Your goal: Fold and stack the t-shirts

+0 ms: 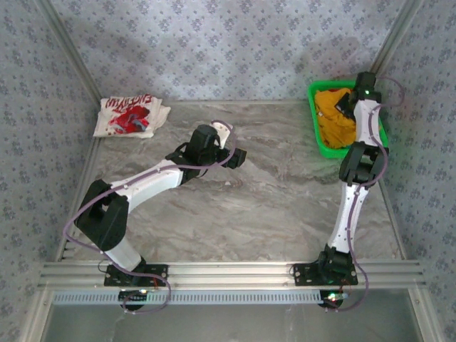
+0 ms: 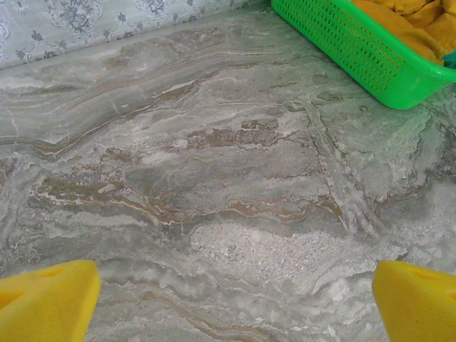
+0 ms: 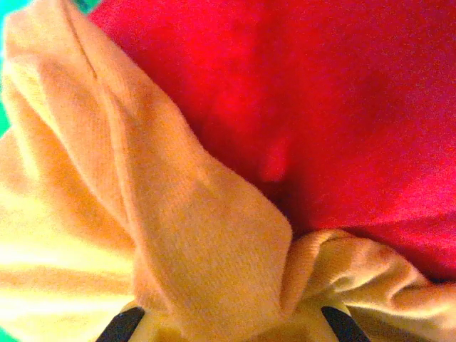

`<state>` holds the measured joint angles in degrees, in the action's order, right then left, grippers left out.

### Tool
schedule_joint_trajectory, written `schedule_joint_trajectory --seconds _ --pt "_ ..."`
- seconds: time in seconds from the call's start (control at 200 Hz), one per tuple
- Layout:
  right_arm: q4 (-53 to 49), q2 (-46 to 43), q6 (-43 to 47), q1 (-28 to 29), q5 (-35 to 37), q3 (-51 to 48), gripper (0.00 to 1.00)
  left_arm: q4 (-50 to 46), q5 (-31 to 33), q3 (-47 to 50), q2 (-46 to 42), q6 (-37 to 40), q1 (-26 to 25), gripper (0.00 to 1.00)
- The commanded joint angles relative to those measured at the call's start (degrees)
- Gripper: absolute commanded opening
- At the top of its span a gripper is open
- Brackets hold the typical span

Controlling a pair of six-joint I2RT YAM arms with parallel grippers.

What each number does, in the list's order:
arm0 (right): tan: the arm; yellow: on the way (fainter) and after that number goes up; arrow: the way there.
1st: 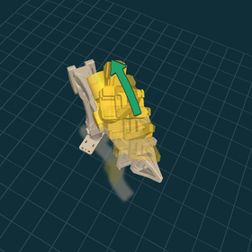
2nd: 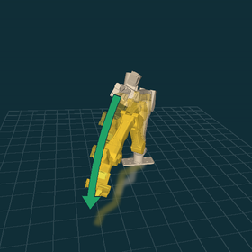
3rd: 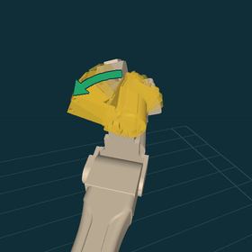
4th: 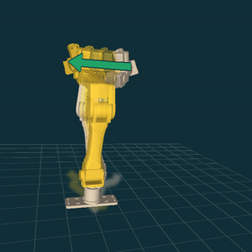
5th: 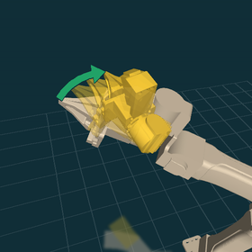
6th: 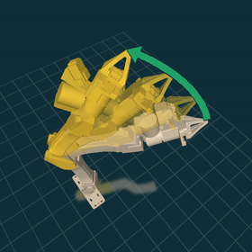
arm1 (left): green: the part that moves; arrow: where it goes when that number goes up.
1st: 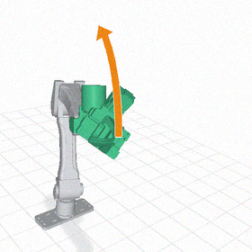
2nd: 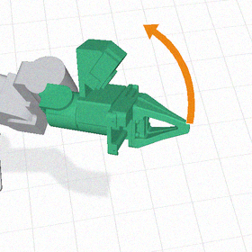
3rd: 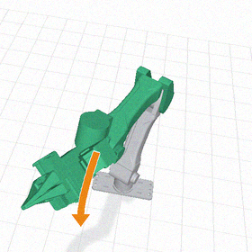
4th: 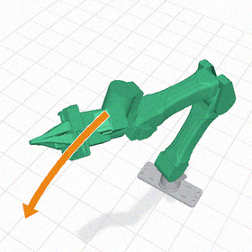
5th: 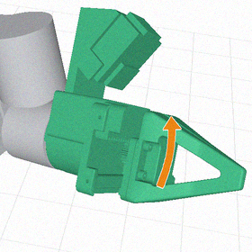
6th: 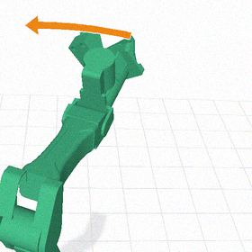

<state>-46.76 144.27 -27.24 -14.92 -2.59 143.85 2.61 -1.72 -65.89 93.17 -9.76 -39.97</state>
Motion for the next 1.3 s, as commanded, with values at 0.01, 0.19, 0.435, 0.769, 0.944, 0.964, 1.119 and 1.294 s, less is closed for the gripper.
schedule_joint_trajectory --seconds 0.01,0.19,0.435,0.769,0.944,0.964,1.119,1.294 --pt "-0.43 -9.84 1.68 2.13 -1.34 1.63 0.00 0.29 -0.74 -0.47 0.54 -0.62 0.13 0.98" --pt "1.84 -21.44 5.05 5.12 1.08 0.04 0.00 1.30 1.98 0.12 -0.41 -1.77 0.07 0.98" --pt "1.18 -30.73 11.06 11.36 1.16 5.94 0.00 3.16 5.37 1.92 -5.83 -2.15 0.13 0.98" --pt "5.35 -40.38 20.10 28.02 -0.67 6.74 0.00 6.49 13.44 8.79 -20.61 0.27 1.32 0.98" --pt "7.37 -40.89 23.47 35.84 -1.46 9.84 0.00 5.39 14.36 12.70 -26.24 -0.52 4.11 0.98" --pt "7.38 -40.97 23.47 36.53 -1.33 9.96 0.00 5.39 14.39 13.22 -26.93 -0.57 4.36 0.98" --pt "8.55 -41.85 22.52 40.55 0.87 7.30 0.00 4.83 15.36 16.43 -31.35 -1.10 6.05 0.98" --pt "10.18 -39.21 19.66 40.93 1.35 2.97 0.00 2.16 15.52 17.37 -32.82 -1.43 8.64 0.98"
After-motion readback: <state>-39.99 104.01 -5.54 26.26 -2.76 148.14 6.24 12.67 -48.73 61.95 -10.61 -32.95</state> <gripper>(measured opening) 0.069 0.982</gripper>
